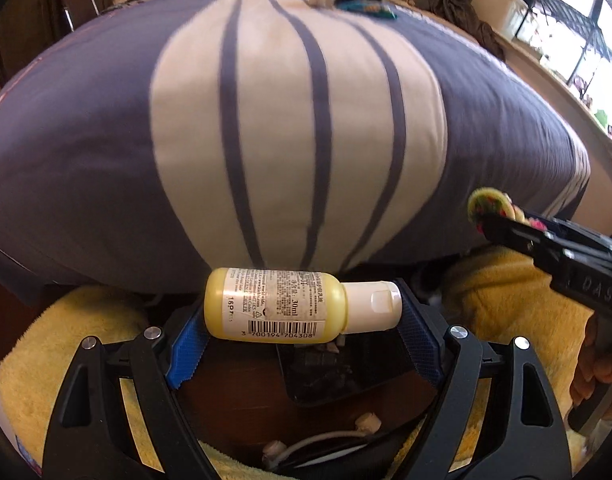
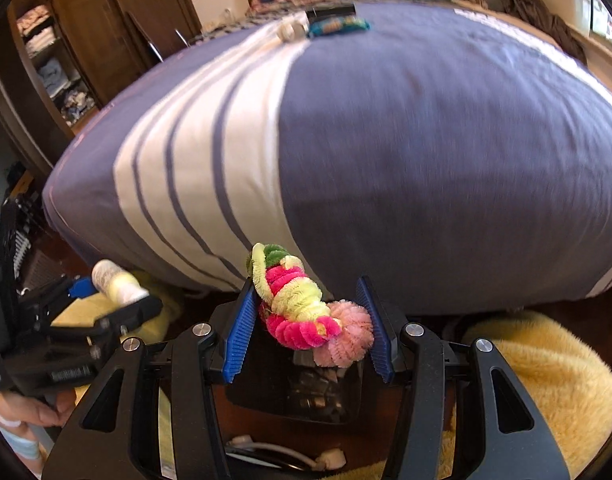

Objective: Collect trash
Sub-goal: 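Carry the fuzzy toy and yellow bottle down over the black bin with both grippers, then open both grippers to drop the toy and bottle into the bin, then raise both open grippers and approach the snack packet and tape roll, then grasp the blue snack packet with the right gripper while the left gripper grasps the white tape roll, then carry the snack packet and tape roll down over the black bin with both grippers, then open both grippers to drop the packet and tape roll into the bin, then raise both open grippers back toward the bed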

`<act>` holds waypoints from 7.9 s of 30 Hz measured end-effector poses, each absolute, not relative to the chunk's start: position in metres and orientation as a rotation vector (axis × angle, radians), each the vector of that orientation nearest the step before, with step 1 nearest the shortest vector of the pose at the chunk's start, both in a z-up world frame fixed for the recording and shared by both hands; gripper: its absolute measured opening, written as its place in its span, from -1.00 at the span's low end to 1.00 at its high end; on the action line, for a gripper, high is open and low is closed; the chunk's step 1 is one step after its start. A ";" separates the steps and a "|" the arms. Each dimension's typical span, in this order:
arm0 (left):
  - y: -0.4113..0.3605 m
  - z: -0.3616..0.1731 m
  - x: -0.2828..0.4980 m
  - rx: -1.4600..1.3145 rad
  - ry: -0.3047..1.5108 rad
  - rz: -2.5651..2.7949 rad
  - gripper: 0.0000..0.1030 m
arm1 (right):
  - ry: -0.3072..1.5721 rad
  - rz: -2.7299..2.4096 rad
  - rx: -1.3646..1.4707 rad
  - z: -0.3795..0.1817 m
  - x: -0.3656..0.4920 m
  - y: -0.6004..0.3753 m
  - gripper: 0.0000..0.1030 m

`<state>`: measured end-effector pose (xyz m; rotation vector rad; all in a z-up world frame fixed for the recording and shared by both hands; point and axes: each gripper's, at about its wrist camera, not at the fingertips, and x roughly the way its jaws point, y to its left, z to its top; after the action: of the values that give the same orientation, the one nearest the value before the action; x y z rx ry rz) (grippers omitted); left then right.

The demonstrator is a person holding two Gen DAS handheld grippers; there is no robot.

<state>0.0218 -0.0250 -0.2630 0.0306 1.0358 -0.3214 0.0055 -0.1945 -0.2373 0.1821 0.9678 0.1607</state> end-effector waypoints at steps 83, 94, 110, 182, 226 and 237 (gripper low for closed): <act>-0.012 -0.149 0.183 0.080 0.810 -0.225 0.84 | 0.775 0.011 0.047 -0.130 0.149 -0.236 0.93; -0.032 -0.168 0.243 0.109 0.857 -0.250 0.84 | 0.845 0.059 0.080 -0.151 0.247 -0.228 0.93; -0.052 -0.171 0.288 0.138 0.853 -0.282 0.84 | 0.926 0.138 0.247 -0.174 0.318 -0.222 0.49; -0.041 -0.154 0.027 0.044 0.774 -0.378 -0.58 | 0.738 0.194 0.157 -0.140 0.013 -0.197 -0.68; -0.044 -0.356 0.033 0.062 1.317 -0.426 -0.02 | 1.253 0.199 0.173 -0.325 0.026 -0.177 -0.14; -0.034 -0.312 0.033 0.073 1.205 -0.379 0.54 | 1.120 0.133 0.190 -0.283 0.015 -0.196 0.84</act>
<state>0.0326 -0.0337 -0.3120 0.0733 1.2046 -0.3789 0.0151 -0.1965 -0.2827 0.1902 1.1203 0.1325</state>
